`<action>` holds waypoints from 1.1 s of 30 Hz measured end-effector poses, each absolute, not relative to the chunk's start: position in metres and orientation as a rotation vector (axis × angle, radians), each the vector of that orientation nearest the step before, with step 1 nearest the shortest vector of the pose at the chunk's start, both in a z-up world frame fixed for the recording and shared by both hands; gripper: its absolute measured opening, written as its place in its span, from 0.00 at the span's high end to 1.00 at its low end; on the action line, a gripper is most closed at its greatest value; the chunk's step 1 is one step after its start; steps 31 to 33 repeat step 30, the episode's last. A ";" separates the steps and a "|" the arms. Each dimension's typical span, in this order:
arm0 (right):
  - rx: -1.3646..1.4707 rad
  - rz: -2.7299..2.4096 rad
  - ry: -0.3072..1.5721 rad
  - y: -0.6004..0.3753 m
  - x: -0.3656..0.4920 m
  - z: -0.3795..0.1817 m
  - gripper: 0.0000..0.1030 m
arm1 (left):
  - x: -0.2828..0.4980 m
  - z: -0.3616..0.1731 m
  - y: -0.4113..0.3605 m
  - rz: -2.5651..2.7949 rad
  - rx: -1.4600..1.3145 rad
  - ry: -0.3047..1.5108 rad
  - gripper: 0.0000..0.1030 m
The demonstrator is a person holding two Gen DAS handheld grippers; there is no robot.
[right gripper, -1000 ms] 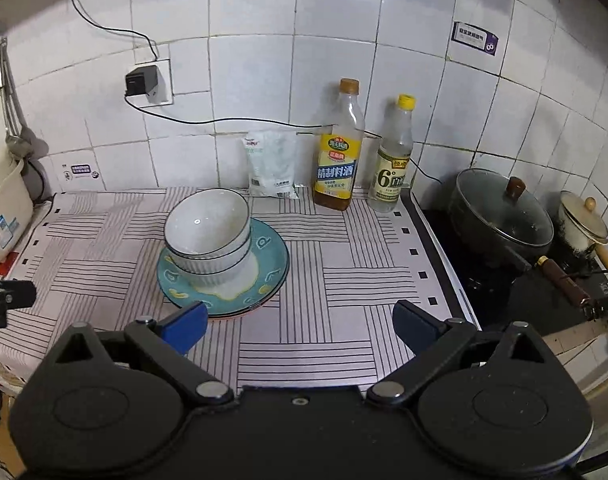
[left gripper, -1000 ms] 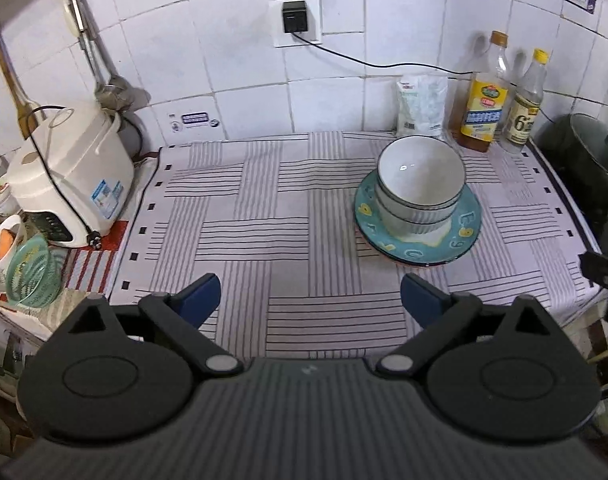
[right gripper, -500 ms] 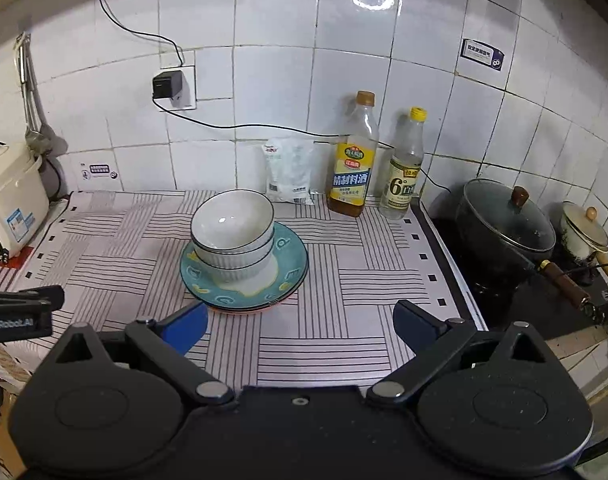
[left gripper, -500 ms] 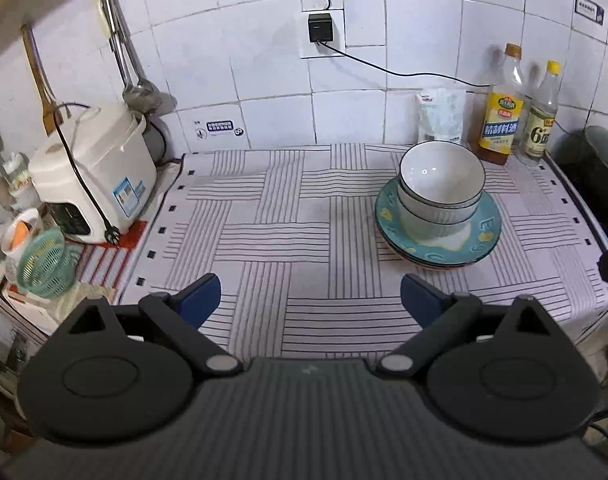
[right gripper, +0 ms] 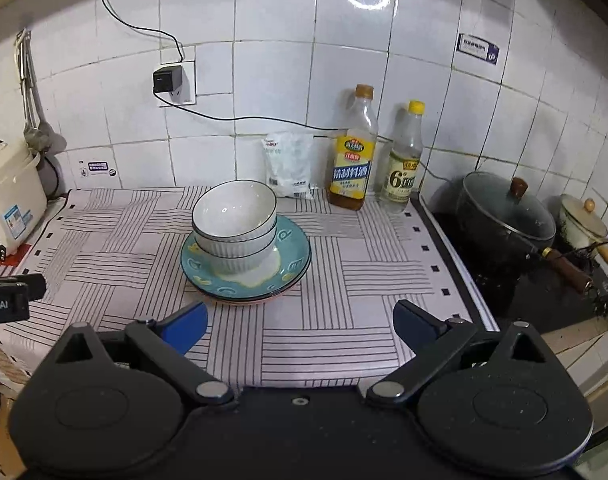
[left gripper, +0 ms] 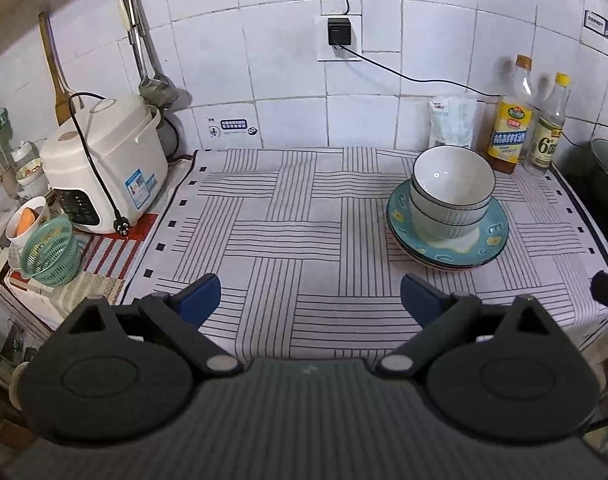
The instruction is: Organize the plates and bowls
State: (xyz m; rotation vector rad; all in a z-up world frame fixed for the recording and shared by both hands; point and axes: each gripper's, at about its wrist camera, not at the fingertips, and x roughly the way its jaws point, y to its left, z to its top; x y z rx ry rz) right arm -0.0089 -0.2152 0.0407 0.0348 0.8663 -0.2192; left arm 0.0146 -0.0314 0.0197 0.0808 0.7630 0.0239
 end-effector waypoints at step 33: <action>0.063 -0.271 0.876 -0.215 -0.014 0.035 0.02 | 0.015 0.013 -0.031 0.039 0.109 0.778 0.00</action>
